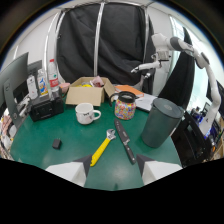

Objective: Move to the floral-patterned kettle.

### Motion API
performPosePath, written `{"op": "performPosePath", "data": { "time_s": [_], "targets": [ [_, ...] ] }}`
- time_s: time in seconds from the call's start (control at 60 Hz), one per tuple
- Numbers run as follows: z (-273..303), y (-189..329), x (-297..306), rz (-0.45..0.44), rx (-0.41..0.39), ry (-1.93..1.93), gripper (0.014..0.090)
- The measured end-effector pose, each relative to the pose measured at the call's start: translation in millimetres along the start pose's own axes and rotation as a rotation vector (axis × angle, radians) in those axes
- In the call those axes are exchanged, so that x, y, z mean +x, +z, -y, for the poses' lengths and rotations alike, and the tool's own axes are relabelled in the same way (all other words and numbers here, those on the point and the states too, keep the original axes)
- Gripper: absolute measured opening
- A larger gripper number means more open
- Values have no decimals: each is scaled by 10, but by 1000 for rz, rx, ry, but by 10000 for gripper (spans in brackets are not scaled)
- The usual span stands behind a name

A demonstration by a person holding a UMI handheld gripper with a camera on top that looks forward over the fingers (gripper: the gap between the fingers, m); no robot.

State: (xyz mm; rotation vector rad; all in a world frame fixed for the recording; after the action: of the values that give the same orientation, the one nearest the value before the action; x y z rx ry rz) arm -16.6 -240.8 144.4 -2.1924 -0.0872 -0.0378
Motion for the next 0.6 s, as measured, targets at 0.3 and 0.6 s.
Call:
{"op": "performPosePath", "data": {
  "time_s": [0.3,0.6],
  "targets": [
    [323,323,-160,14,28,13,855],
    [775,1267,103,-39,60,24,854]
  ]
}}
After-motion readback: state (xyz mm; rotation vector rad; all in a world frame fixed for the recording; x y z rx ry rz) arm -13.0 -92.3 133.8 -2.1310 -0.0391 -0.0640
